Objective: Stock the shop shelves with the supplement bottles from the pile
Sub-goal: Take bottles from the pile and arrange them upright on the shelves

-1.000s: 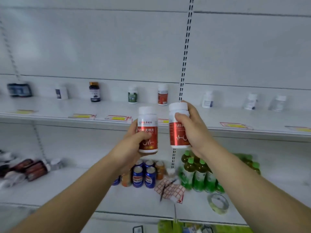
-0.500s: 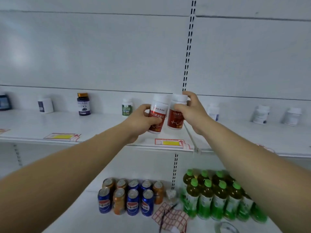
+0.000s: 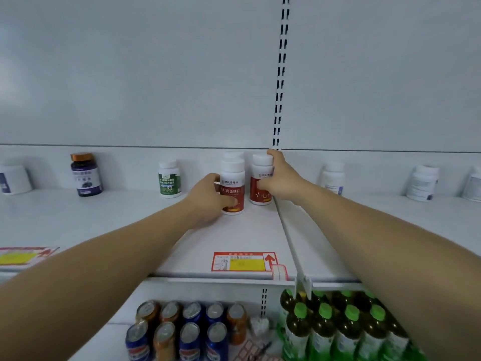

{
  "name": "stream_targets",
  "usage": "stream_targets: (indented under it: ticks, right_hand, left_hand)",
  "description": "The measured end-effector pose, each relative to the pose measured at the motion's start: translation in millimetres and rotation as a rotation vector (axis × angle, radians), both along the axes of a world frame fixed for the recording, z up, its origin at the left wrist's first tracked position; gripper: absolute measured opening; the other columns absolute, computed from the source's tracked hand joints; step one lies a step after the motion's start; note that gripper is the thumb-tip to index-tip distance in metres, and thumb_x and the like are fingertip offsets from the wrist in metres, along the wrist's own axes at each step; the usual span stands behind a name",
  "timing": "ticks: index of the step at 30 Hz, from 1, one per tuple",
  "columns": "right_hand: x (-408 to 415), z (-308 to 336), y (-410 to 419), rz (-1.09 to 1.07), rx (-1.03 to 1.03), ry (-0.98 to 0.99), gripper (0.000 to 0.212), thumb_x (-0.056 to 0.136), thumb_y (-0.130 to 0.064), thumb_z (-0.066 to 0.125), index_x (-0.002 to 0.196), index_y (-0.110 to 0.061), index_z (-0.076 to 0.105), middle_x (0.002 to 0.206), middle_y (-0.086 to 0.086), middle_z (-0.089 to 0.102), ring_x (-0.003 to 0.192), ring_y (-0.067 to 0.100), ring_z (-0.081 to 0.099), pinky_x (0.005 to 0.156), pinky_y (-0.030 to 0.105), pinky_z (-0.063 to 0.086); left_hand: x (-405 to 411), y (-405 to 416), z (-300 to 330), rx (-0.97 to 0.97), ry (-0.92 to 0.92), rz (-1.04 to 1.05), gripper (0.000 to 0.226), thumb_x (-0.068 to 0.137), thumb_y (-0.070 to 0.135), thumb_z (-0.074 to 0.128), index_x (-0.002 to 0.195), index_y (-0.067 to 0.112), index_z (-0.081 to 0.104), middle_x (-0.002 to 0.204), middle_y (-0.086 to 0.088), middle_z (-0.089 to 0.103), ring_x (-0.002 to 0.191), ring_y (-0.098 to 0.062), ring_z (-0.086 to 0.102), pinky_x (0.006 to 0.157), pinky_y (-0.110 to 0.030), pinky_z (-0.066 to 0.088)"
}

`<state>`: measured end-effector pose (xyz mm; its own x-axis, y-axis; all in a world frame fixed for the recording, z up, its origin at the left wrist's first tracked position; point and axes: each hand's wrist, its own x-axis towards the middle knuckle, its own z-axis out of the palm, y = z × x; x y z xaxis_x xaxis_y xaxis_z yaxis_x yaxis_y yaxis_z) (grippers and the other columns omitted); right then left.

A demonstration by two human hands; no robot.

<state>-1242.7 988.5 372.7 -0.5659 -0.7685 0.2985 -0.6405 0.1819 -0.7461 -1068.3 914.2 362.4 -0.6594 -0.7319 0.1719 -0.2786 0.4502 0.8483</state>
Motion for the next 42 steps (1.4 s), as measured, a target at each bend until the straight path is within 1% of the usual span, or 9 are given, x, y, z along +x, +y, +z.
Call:
stream_targets:
  ticks: [9, 12, 14, 17, 20, 24, 30, 35, 42]
  right_hand:
    - [-20.4, -9.4, -22.2, 0.041, -0.070, 0.218, 0.075, 0.077, -0.022, 0.072, 0.140, -0.022, 0.031, 0.122, 0.008, 0.055, 0.106, 0.024, 0.058, 0.087, 0.032, 0.046]
    - [-19.2, -7.0, -19.4, 0.066, -0.003, 0.229, 0.074, 0.080, -0.022, 0.071, 0.141, -0.022, 0.029, 0.119, 0.004, 0.057, 0.103, 0.023, 0.057, 0.082, 0.030, 0.043]
    - [-20.6, -1.5, -15.4, 0.053, 0.040, 0.223, 0.080, 0.079, -0.028, 0.071, 0.144, -0.024, 0.025, 0.125, 0.005, 0.055, 0.109, 0.025, 0.055, 0.085, 0.030, 0.043]
    - [-18.3, 24.5, -9.6, -0.024, 0.007, 0.278, 0.079, 0.082, -0.037, 0.065, 0.147, -0.027, 0.022, 0.140, 0.007, 0.041, 0.125, 0.025, 0.045, 0.098, 0.034, 0.040]
    - [10.8, 59.6, -11.6, 0.037, 0.037, 0.418, 0.067, 0.088, -0.048, 0.055, 0.147, -0.028, 0.028, 0.148, 0.005, 0.031, 0.134, 0.025, 0.034, 0.104, 0.037, 0.034]
    - [94.5, 77.2, -42.3, 0.230, 0.176, 0.565, 0.066, 0.089, -0.058, 0.050, 0.146, -0.029, 0.032, 0.152, 0.003, 0.030, 0.137, 0.025, 0.031, 0.107, 0.038, 0.031]
    - [276.1, 62.2, -115.5, 0.543, 0.210, 0.721, 0.067, 0.087, -0.061, 0.048, 0.143, -0.026, 0.037, 0.149, 0.004, 0.037, 0.131, 0.025, 0.039, 0.101, 0.036, 0.035]
    - [460.1, 42.8, -169.3, 0.788, 0.171, 0.745, 0.068, 0.090, -0.059, 0.047, 0.147, -0.026, 0.031, 0.154, 0.003, 0.029, 0.136, 0.025, 0.034, 0.107, 0.037, 0.033]
    - [678.8, -17.9, -237.0, 1.032, 0.168, 0.705, 0.063, 0.090, -0.056, 0.049, 0.144, -0.025, 0.037, 0.151, 0.005, 0.036, 0.133, 0.026, 0.039, 0.106, 0.041, 0.037]
  left_hand:
    - [-24.2, -7.6, -1.8, -0.063, -0.081, 0.051, 0.051, 0.086, 0.013, 0.062, 0.132, 0.012, 0.038, 0.122, -0.002, 0.055, 0.100, -0.015, 0.048, 0.086, -0.026, 0.035]
    - [-25.4, -6.8, -1.0, -0.034, -0.068, 0.047, 0.054, 0.085, 0.012, 0.063, 0.132, 0.013, 0.037, 0.119, 0.000, 0.055, 0.100, -0.015, 0.050, 0.085, -0.026, 0.036]
    - [-21.7, -6.2, 1.7, 0.004, -0.080, 0.028, 0.062, 0.084, 0.016, 0.067, 0.136, 0.015, 0.034, 0.120, 0.002, 0.055, 0.101, -0.015, 0.052, 0.085, -0.027, 0.037]
    - [-0.9, -11.2, 12.6, 0.014, -0.165, 0.037, 0.083, 0.081, 0.034, 0.070, 0.147, 0.027, 0.020, 0.146, -0.002, 0.039, 0.122, -0.020, 0.047, 0.095, -0.031, 0.039]
    - [40.9, -16.3, 25.3, -0.097, -0.236, 0.104, 0.077, 0.082, 0.040, 0.067, 0.146, 0.029, 0.025, 0.149, -0.001, 0.034, 0.128, -0.020, 0.042, 0.102, -0.032, 0.036]
    - [122.7, -18.2, 34.0, -0.277, -0.420, 0.212, 0.066, 0.085, 0.045, 0.063, 0.142, 0.029, 0.033, 0.148, 0.001, 0.037, 0.129, -0.020, 0.042, 0.101, -0.029, 0.033]
    - [286.6, -25.5, 16.6, -0.338, -0.559, 0.427, 0.064, 0.085, 0.051, 0.059, 0.141, 0.032, 0.035, 0.149, 0.004, 0.035, 0.131, -0.017, 0.039, 0.101, -0.027, 0.030]
    - [454.9, -43.1, -19.8, -0.235, -0.597, 0.614, 0.062, 0.086, 0.047, 0.059, 0.141, 0.030, 0.036, 0.145, 0.000, 0.041, 0.126, -0.019, 0.045, 0.098, -0.028, 0.035]
    - [645.0, -81.6, -76.2, -0.037, -0.635, 0.746, 0.064, 0.086, 0.045, 0.061, 0.142, 0.026, 0.036, 0.146, 0.001, 0.041, 0.127, -0.019, 0.044, 0.100, -0.028, 0.036]
